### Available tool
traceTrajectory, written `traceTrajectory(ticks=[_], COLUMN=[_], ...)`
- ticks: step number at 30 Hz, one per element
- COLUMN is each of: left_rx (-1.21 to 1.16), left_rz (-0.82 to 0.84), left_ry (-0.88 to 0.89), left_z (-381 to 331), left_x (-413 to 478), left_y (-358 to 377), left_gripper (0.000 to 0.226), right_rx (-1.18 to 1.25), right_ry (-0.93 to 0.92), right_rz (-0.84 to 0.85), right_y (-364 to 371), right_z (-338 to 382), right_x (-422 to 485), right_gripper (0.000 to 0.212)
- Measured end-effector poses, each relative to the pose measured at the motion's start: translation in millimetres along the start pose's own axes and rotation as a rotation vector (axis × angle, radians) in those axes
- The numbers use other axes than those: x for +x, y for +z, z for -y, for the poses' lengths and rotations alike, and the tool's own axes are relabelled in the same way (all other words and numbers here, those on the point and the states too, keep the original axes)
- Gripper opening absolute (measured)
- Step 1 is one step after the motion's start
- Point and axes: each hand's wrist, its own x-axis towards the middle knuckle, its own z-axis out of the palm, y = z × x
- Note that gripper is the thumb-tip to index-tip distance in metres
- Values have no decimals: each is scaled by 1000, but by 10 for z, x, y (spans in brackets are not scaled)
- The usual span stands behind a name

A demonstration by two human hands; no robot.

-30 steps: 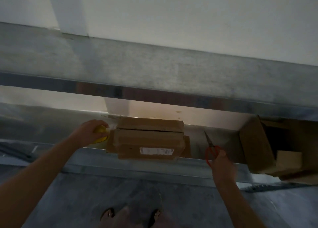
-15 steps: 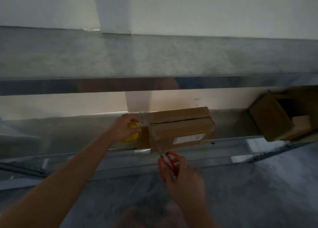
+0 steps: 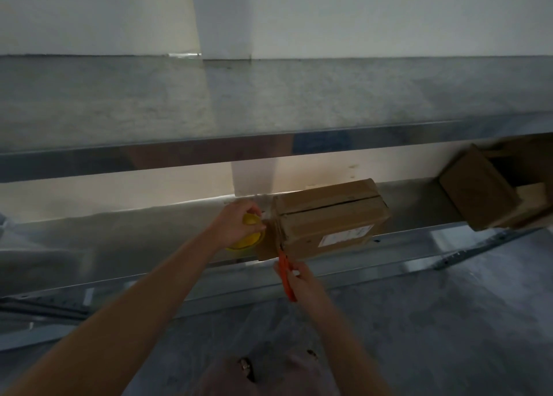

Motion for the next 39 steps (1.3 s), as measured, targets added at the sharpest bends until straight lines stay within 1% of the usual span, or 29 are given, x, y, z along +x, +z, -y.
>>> traceTrajectory(ticks=[4,7,8,10,11,19,22,24,25,26,27,30,31,34,37,39], left_rx=[-6,-13,-11,-6,-5,4,17,30,32,31,28,31,32,42,64,68], left_rz=[-13,2,2,-12,-20,-17,-9,-9,-12,-16,-19,-15,-11,-6,-8,-25], left_ry=[8,4,4,7,11,1,-5,-5,-6,-7,-5,4,2,-7,-13,-22], left_z=[21,32,31,21,15,31,56,73,80,85,87,103,108,111,95,80], left_x=[9,1,0,-5,-6,-2,15,22,25,28,32,51,57,81,102,119], left_y=[1,-9,-11,-14,-14,-25,-12,6,15,21,22,17,14,15,55,78], left_gripper=[31,30,30,30,30,29,28,28,28,28,28,26,26,26,28,27], right_rx=[33,63,78,82,77,54,18,9,-34,-111,-216,-560,-626,-709,-710,-707], right_ry=[21,38,44,44,45,17,-14,-23,-28,-42,-54,-74,-89,-154,-232,-309], right_rz=[-3,-23,-20,-14,-14,-30,-65,-107,-134,-154,-162,-145,-145,-212,-322,-430], right_y=[-7,-16,-16,-5,-3,-25,-38,-54,-69,-84,-98,-137,-150,-239,-440,-639], right_z=[16,61,62,52,39,7,29,57,66,66,56,23,14,-5,-51,-114], right_x=[60,112,140,191,214,279,273,254,254,261,283,327,310,147,-76,-238], right_gripper=[60,61,58,33,24,18,25,44,53,57,54,38,37,46,46,46])
